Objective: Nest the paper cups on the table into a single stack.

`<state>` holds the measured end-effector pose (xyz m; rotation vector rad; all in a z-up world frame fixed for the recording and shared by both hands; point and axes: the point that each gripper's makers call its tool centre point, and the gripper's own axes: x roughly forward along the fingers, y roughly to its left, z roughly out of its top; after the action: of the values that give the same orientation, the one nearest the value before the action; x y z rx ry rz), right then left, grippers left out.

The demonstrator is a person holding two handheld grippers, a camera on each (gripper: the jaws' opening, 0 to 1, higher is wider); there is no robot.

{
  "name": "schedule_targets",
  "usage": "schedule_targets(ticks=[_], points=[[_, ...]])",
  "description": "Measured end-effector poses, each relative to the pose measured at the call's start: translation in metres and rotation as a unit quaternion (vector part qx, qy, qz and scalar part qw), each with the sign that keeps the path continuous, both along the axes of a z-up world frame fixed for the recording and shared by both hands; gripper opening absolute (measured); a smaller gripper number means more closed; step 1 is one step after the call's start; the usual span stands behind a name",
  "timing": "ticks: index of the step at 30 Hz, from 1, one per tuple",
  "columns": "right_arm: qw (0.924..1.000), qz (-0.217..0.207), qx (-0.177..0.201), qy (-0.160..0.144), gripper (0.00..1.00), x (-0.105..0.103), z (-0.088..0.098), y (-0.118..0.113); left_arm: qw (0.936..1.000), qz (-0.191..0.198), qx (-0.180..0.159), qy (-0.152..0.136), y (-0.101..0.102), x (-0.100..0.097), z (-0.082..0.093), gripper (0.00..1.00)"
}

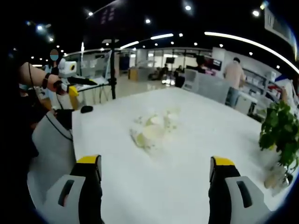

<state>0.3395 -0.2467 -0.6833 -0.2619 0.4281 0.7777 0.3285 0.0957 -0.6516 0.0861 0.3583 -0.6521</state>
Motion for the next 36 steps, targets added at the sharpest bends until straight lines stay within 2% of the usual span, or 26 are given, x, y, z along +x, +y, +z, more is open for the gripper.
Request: schedule_targets(ticks=[14,19,24,34,36], points=[[0.9999,-0.009,0.0,0.007,0.95,-0.0026,-0.0042,-0.0029,1.0,0.0,0.001,0.008,-0.0003,-0.0006,-0.0012,0.99],[0.9999,-0.008,-0.003,0.005,0.94,-0.0034,-0.0041,-0.004,0.9999,0.003,-0.009,0.014,-0.0001,-0.0009,-0.0012,0.99],[1.0,-0.003,-0.002,-0.002,0.93,-0.003,-0.0024,-0.0022,0.9998,-0.003,-0.015,0.011,-0.0025,-0.0022,-0.0004,0.99],[0.9999,-0.003,-0.003,0.01,0.95,-0.0047,-0.009,0.0005,0.9997,-0.007,-0.017,0.014,-0.0062,-0.0015,0.0013,0.99],[0.9999,-0.004,-0.003,0.01,0.95,-0.0043,-0.0089,0.0002,0.9998,-0.012,-0.012,0.006,-0.0082,-0.0006,0.0044,0.99]])
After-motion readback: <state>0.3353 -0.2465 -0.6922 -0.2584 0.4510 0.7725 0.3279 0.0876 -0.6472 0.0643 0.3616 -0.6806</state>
